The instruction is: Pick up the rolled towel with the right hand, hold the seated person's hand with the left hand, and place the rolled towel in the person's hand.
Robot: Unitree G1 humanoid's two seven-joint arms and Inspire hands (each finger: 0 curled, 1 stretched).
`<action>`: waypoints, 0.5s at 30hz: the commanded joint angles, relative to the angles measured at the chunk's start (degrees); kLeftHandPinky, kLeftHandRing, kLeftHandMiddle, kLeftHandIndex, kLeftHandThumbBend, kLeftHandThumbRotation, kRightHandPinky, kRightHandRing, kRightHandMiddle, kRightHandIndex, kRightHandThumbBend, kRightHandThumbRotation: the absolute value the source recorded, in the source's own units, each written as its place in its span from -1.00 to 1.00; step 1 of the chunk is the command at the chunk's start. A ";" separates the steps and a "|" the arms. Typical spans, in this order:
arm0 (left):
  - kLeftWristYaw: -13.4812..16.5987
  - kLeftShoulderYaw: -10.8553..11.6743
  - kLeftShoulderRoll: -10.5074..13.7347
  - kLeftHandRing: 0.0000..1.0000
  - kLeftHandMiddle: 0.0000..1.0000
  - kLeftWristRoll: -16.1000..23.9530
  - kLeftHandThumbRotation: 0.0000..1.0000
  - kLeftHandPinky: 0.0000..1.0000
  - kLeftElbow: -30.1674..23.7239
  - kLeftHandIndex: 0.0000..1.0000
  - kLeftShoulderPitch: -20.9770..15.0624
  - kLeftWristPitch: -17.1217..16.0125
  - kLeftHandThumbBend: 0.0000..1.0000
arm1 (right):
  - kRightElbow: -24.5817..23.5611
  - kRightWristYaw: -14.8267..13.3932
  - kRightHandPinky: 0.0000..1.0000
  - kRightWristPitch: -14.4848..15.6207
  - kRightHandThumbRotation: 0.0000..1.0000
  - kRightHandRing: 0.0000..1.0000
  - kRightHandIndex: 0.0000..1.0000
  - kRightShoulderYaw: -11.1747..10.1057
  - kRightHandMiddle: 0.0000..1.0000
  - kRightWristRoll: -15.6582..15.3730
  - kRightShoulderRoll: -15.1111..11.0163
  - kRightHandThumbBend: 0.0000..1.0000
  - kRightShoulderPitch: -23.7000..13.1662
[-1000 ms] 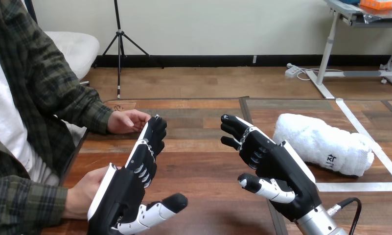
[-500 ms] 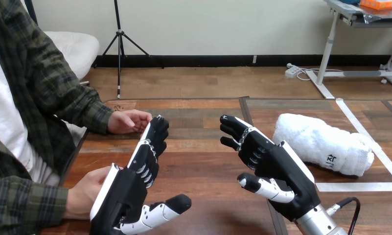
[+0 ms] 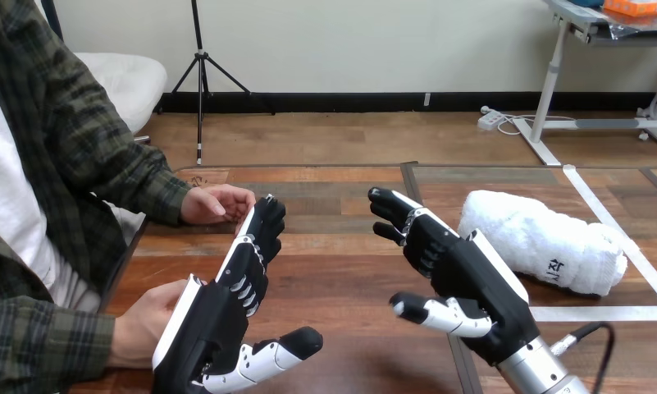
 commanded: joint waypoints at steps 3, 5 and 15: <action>0.69 -0.36 -0.13 1.00 1.00 0.96 -0.04 1.00 -2.84 1.00 -2.21 -0.04 1.00 | -2.96 -5.18 0.91 -3.38 0.03 0.97 0.83 -0.16 0.91 -3.95 -2.69 1.00 -2.18; 0.78 -0.41 -0.09 1.00 1.00 1.15 -0.04 1.00 -2.91 1.00 -2.25 0.04 1.00 | -2.80 -6.89 0.91 -3.92 0.04 0.98 0.83 -0.36 0.91 -5.27 -3.22 1.00 -2.64; 1.41 -0.71 -0.63 1.00 1.00 1.45 -0.03 1.00 -3.01 1.00 -2.52 0.62 1.00 | -3.06 -18.69 0.97 -4.21 0.13 1.00 0.89 -1.35 0.92 -14.93 -7.60 1.00 -5.61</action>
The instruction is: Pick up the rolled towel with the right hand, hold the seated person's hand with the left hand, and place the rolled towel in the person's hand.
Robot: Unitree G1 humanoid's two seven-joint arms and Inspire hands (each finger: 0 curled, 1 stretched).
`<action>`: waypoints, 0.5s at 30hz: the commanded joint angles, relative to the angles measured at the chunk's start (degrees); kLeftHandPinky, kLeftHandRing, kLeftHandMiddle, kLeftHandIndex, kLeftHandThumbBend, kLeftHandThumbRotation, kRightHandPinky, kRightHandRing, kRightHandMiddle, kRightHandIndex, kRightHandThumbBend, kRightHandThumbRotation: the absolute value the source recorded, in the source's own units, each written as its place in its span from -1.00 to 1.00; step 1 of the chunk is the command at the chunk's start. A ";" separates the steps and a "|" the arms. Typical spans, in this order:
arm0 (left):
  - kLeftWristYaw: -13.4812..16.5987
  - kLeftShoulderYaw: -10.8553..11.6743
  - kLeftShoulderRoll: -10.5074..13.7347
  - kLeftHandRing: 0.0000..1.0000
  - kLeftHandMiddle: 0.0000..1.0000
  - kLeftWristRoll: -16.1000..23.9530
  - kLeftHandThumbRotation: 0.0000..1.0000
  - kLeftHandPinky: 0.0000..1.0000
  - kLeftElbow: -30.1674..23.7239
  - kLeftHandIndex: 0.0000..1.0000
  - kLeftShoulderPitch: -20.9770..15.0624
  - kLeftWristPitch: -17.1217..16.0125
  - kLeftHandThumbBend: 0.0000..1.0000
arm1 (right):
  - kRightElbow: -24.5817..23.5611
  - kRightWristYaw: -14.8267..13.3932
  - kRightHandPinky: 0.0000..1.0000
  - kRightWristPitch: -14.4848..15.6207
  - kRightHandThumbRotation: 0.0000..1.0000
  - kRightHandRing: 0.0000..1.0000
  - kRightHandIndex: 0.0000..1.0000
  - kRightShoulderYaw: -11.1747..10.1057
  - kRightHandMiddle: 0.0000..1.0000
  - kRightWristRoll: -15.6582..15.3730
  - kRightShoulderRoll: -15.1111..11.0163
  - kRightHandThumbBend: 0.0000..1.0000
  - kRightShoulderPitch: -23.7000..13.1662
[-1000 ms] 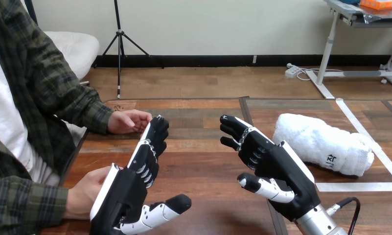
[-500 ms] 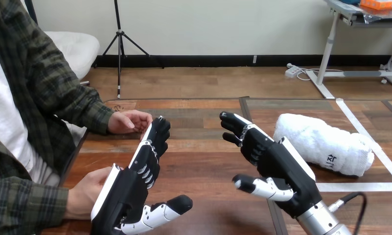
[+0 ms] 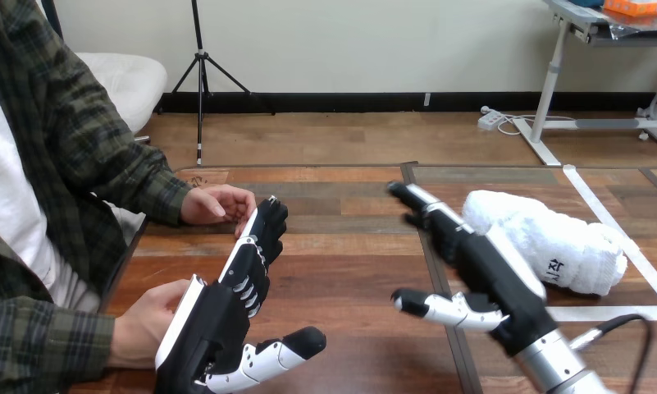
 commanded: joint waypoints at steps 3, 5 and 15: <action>0.93 -0.62 -0.80 1.00 1.00 0.74 -0.03 1.00 -2.71 1.00 -2.62 -0.21 1.00 | -3.53 -8.36 0.97 -0.01 0.14 1.00 0.90 -1.12 0.93 -6.04 -5.12 1.00 -6.19; 1.06 -0.65 -0.90 1.00 1.00 0.93 -0.03 1.00 -2.50 1.00 -2.73 -0.44 1.00 | -3.78 -9.73 0.97 0.58 0.15 1.00 0.91 -1.07 0.93 -6.98 -6.08 1.00 -6.79; 1.13 -1.02 -1.32 1.00 1.00 0.65 -0.01 1.00 -2.08 1.00 -2.94 -0.66 1.00 | -6.44 -14.99 0.99 5.69 0.08 1.00 0.92 -0.61 0.96 -10.69 -10.63 1.00 -9.17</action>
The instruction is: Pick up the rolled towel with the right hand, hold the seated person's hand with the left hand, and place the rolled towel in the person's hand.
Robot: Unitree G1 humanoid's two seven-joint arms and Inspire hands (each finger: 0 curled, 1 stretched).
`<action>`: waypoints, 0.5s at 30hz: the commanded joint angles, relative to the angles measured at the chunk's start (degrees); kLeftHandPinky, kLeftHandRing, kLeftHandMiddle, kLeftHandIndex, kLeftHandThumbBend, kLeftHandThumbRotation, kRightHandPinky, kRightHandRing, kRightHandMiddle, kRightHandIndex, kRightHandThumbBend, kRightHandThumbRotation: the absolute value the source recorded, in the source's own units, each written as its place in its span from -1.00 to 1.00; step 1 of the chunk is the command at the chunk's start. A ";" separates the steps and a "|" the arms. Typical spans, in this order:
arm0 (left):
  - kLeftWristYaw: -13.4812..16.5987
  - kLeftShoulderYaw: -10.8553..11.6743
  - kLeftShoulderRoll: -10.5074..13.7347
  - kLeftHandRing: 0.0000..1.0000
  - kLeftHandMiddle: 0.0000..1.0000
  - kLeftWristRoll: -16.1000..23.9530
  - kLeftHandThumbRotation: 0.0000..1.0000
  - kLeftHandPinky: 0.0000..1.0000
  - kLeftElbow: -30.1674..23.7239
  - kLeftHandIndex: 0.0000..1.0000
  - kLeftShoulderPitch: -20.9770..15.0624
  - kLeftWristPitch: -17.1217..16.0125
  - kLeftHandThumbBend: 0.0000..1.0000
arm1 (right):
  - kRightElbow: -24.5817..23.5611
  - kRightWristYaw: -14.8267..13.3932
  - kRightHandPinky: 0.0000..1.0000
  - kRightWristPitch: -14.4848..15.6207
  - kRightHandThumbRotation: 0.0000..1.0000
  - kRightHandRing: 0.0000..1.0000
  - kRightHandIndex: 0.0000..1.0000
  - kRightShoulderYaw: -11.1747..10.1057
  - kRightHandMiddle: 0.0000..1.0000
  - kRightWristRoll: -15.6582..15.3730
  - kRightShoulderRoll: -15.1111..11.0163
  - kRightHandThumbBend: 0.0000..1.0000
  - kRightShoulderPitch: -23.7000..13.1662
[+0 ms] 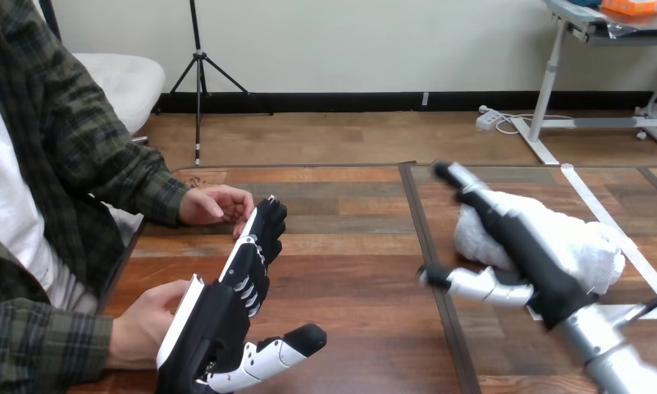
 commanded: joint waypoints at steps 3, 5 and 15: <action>0.14 -0.92 -0.79 1.00 1.00 -0.01 -0.01 1.00 -2.34 1.00 -2.77 -0.58 1.00 | -5.43 -4.53 0.98 3.15 0.08 1.00 0.92 -0.23 0.95 -2.58 -4.06 1.00 -7.58; 0.14 -0.98 -0.77 1.00 1.00 -0.02 -0.01 1.00 -2.59 1.00 -2.65 -0.36 1.00 | -6.16 -5.18 0.98 4.56 0.08 1.00 0.92 -0.02 0.94 -3.33 -4.97 1.00 -8.12; 0.34 -1.15 -0.56 1.00 1.00 0.32 -0.02 1.00 -2.97 1.00 -2.37 -0.47 1.00 | -10.69 -4.86 0.93 11.90 0.09 1.00 0.92 1.26 0.93 -5.57 -8.90 1.00 -10.42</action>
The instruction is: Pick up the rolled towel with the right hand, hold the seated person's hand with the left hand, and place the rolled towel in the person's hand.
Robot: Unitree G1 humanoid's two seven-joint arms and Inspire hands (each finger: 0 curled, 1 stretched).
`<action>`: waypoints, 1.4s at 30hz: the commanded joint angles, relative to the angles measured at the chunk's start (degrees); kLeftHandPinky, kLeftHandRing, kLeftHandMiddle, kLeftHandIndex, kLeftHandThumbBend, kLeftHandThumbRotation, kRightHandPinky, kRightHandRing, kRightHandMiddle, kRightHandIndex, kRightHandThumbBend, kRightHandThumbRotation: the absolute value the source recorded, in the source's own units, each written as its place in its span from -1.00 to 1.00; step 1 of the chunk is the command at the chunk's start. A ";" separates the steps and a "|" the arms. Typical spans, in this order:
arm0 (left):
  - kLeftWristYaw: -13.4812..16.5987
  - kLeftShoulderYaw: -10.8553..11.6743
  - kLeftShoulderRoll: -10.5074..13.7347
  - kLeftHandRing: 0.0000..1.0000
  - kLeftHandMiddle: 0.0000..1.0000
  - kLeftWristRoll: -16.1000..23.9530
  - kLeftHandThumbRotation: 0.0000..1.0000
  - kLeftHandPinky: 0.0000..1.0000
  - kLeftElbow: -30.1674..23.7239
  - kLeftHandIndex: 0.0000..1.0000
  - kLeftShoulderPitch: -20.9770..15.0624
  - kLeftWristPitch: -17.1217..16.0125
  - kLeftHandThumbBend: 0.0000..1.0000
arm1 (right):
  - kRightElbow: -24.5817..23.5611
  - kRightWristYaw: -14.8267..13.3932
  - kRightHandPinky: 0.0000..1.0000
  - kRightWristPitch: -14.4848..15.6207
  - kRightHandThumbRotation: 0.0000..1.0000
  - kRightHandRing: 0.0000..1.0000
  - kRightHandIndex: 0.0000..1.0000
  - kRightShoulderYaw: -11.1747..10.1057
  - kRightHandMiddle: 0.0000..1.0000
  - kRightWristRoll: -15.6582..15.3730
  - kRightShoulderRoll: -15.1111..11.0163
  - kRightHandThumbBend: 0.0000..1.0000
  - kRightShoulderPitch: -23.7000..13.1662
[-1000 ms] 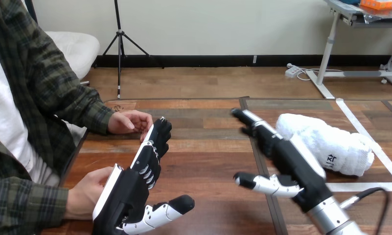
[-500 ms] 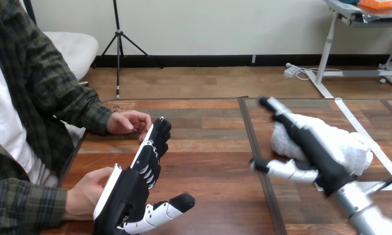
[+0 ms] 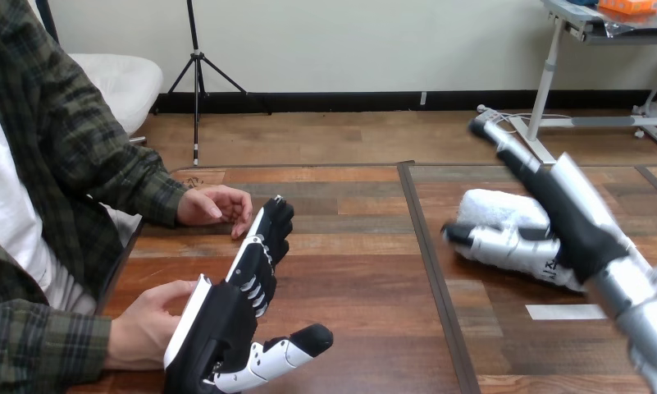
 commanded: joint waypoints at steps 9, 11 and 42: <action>0.45 -0.37 -0.14 1.00 1.00 0.29 -0.01 1.00 -3.24 1.00 -1.96 -0.59 1.00 | -7.95 1.94 0.85 9.29 -0.09 0.98 0.90 2.39 0.93 -1.10 -4.61 1.00 -8.43; 0.42 -0.37 -0.11 1.00 1.00 0.23 0.00 1.00 -3.21 1.00 -1.92 -0.73 1.00 | -7.45 2.55 0.83 9.87 -0.17 0.98 0.89 2.72 0.93 -0.68 -4.99 1.00 -9.36; 0.00 -0.76 0.21 1.00 1.00 -0.40 -0.01 1.00 -4.78 1.00 -0.80 -0.72 1.00 | 10.92 7.83 0.79 15.39 -0.49 0.94 0.86 11.70 0.88 -8.61 -10.33 1.00 -26.57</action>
